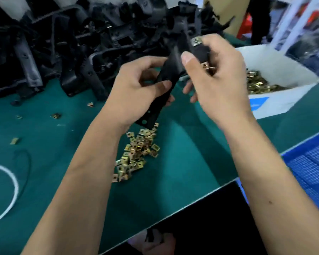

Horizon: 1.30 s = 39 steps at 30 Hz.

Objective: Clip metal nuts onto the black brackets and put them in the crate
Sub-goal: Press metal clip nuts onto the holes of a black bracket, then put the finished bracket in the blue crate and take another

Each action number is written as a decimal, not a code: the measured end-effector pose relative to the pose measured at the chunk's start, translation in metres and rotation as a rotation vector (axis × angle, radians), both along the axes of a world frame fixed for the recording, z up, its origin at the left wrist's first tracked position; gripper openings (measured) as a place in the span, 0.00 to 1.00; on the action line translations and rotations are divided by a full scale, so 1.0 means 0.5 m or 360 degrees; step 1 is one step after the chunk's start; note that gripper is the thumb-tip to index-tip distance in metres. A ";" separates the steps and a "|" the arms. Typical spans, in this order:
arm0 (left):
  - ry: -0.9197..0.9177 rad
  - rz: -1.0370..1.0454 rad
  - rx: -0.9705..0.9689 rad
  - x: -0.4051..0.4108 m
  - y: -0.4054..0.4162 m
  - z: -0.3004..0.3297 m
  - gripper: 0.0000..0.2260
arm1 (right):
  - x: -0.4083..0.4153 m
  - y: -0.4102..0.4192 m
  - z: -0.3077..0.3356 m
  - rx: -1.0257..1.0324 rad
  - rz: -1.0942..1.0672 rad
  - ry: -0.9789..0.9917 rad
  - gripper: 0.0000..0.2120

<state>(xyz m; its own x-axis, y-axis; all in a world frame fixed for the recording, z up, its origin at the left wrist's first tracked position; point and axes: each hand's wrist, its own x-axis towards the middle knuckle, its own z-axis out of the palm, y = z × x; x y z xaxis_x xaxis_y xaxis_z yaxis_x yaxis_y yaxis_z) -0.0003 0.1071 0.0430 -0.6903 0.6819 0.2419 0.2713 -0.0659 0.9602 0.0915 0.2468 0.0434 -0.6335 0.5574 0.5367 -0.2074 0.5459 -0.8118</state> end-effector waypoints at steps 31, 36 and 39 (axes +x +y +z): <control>0.0792 -0.1043 -0.1338 0.585 0.527 -0.400 0.11 | 0.673 0.342 -0.517 -0.1479 -0.1579 -0.1281 0.08; 0.0670 -0.0779 -0.0629 0.541 0.528 -0.201 0.08 | 0.569 0.369 -0.282 -0.0700 -0.1713 -0.0906 0.09; 0.0586 -0.0498 -0.0002 0.472 0.487 -0.066 0.06 | 0.482 0.334 -0.128 -0.0257 -0.1675 -0.0485 0.06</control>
<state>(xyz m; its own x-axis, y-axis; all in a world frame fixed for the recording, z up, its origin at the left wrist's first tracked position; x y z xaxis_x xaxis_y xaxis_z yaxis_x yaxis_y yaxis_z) 0.2357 0.3505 0.0098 -0.3205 0.8437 0.4307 0.5605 -0.1976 0.8042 0.3325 0.4139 -0.0204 0.1046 0.9445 0.3115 0.5185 0.2155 -0.8275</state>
